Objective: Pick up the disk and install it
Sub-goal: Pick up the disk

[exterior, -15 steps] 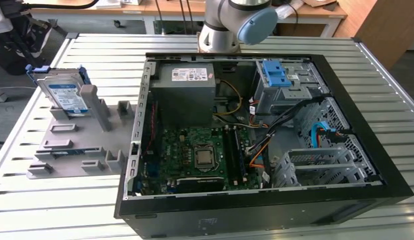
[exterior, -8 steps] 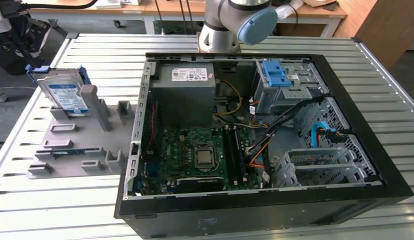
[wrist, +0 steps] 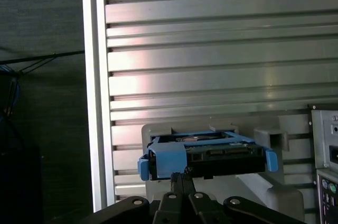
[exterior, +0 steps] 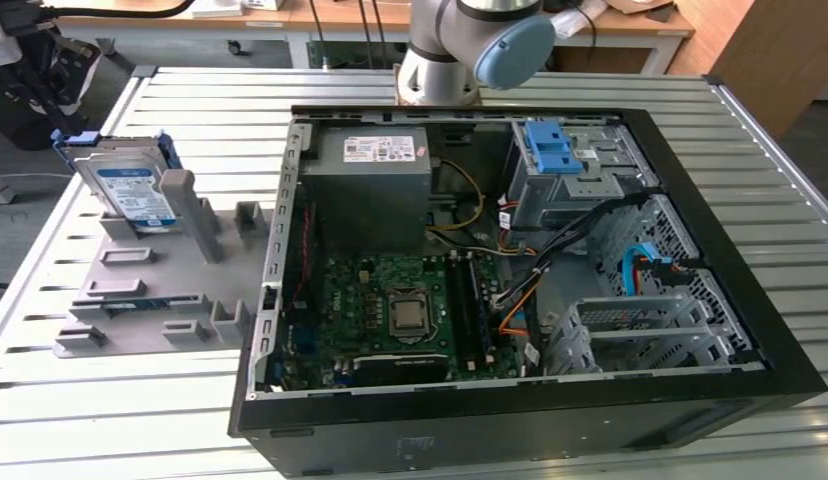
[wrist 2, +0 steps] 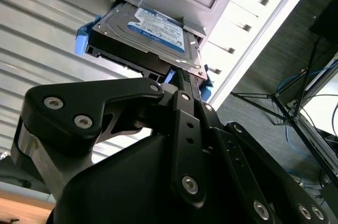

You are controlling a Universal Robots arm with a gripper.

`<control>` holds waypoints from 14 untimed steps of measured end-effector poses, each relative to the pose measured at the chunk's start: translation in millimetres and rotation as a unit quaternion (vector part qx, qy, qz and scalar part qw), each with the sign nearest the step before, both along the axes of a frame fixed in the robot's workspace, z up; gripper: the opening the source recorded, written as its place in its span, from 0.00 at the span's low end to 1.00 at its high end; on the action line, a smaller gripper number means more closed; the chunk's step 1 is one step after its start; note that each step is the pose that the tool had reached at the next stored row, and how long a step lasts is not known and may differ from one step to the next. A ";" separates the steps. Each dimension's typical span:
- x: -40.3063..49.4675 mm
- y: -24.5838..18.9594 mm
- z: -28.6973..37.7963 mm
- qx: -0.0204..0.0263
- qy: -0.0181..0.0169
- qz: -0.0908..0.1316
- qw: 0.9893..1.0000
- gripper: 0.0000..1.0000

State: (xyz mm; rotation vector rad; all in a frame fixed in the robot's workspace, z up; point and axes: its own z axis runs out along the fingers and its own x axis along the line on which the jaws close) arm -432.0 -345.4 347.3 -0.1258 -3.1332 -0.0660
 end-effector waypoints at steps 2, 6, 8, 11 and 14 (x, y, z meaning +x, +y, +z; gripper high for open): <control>0.0 0.0 0.0 0.000 0.000 0.001 1.000 0.11; -0.1 0.0 0.0 0.000 0.000 0.011 1.000 0.11; -0.1 0.0 0.0 0.000 0.000 0.019 1.000 0.11; -0.2 0.0 0.1 0.000 0.000 0.034 0.999 0.11; -0.5 0.0 -0.1 0.000 0.000 0.048 0.999 0.11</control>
